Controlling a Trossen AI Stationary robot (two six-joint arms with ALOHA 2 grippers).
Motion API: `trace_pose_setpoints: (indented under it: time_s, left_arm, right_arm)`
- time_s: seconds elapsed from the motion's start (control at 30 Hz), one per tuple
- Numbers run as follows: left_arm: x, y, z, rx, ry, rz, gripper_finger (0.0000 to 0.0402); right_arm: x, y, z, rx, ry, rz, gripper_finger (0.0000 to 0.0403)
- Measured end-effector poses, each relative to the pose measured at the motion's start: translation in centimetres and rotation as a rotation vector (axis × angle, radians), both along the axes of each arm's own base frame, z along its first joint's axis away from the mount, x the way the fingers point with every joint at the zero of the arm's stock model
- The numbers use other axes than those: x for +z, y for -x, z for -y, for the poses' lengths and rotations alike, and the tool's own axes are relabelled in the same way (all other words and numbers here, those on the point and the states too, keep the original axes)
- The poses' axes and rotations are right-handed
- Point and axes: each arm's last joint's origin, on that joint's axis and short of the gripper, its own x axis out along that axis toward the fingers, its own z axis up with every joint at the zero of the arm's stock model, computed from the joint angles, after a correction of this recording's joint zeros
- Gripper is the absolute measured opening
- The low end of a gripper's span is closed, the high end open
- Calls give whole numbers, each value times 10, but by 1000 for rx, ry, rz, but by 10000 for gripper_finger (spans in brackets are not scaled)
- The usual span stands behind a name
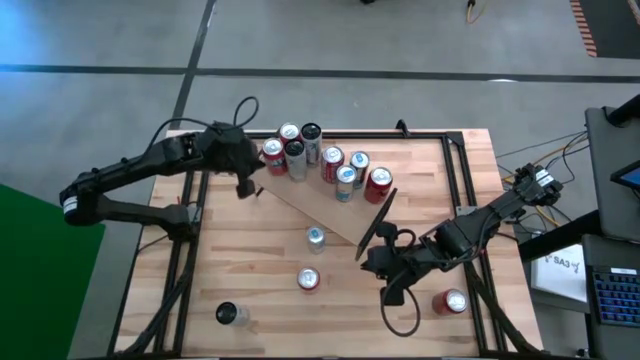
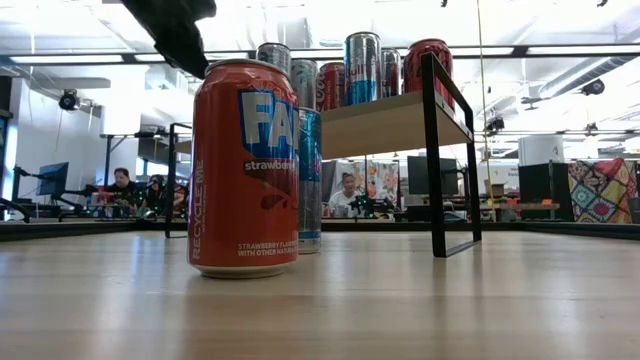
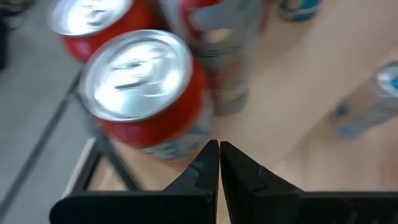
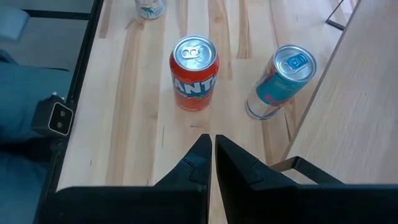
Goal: Place canned beverage on shelf
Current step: Put the red soda can on the shelf, align with the other red soda can, then put the red/black soda can on the shelf, align with the other red/black soda can
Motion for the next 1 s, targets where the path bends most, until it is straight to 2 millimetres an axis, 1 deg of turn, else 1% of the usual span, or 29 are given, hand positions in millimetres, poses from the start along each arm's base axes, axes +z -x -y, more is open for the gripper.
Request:
trace_pose_setpoints:
  time_s: [0.13, 0.37, 0.6, 0.83, 0.93, 1.0]
  left_arm:
    - [1, 0, -3, 54, -68, -10, 0]
    - [4, -2, -4, 63, -93, 16, 0]
    - [4, 1, -9, 217, -191, -32, 0]
    - [4, 8, -6, 218, -184, -54, 0]
    - [9, 14, -3, 213, -187, -25, 0]
    - [14, 18, -1, 191, -180, 24, 0]
  right_arm:
    - [0, 0, 0, 1, -2, 3, 12]
    - [0, 0, 0, -1, -4, 4, 12]
    - [0, 0, 0, -1, -6, 6, 12]
    - [1, 0, 0, -1, -7, 7, 12]
    - [1, 0, 0, -1, -7, 6, 12]
    - [1, 0, 0, 1, -6, 7, 12]
